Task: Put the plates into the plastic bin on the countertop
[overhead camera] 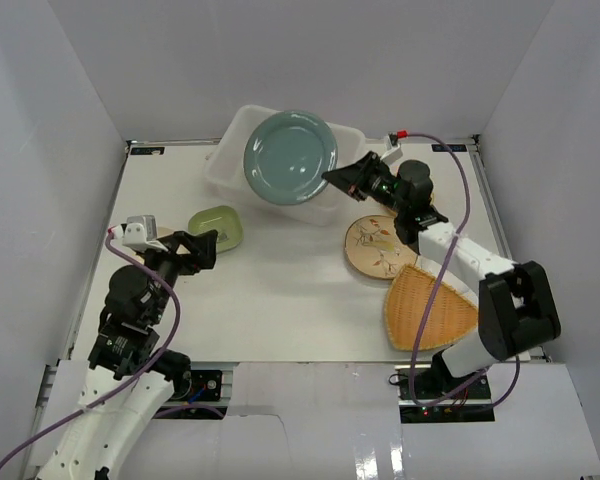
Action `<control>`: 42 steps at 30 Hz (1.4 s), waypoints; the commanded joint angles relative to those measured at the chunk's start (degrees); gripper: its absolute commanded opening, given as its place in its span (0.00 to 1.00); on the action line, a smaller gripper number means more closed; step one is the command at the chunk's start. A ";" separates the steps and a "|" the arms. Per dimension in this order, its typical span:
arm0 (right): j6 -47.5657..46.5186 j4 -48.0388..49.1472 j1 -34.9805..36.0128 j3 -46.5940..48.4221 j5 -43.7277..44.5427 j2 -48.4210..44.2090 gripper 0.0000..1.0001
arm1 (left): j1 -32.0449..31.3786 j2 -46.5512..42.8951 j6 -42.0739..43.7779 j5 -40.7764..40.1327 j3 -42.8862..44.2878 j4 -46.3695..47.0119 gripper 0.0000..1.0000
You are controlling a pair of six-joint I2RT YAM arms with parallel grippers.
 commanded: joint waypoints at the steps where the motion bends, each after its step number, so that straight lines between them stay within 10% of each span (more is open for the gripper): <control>1: -2.36 6.89 -2.51 12.97 0.97 8.08 0.08 | -1.19 1.71 -1.16 4.15 -1.00 0.91 0.98; 11: -10.08 -6.90 -3.92 46.39 1.58 37.18 0.08 | -3.13 12.24 -14.85 26.97 -3.45 6.07 0.98; 21: -13.34 -13.76 -4.01 49.16 2.63 41.86 0.08 | -4.09 22.08 -23.48 33.96 -11.54 18.03 0.98; 25: -17.38 -20.25 -3.92 48.62 6.75 41.34 0.54 | -6.37 29.29 -26.03 32.64 -12.16 22.96 0.97; 31: -27.64 -29.92 -3.75 49.41 13.18 37.91 0.89 | -14.28 41.15 -25.33 25.89 -8.22 25.25 0.94; 42: -40.06 -36.43 -2.60 43.44 22.76 25.96 0.90 | -28.17 63.22 -27.88 13.39 2.50 33.43 0.88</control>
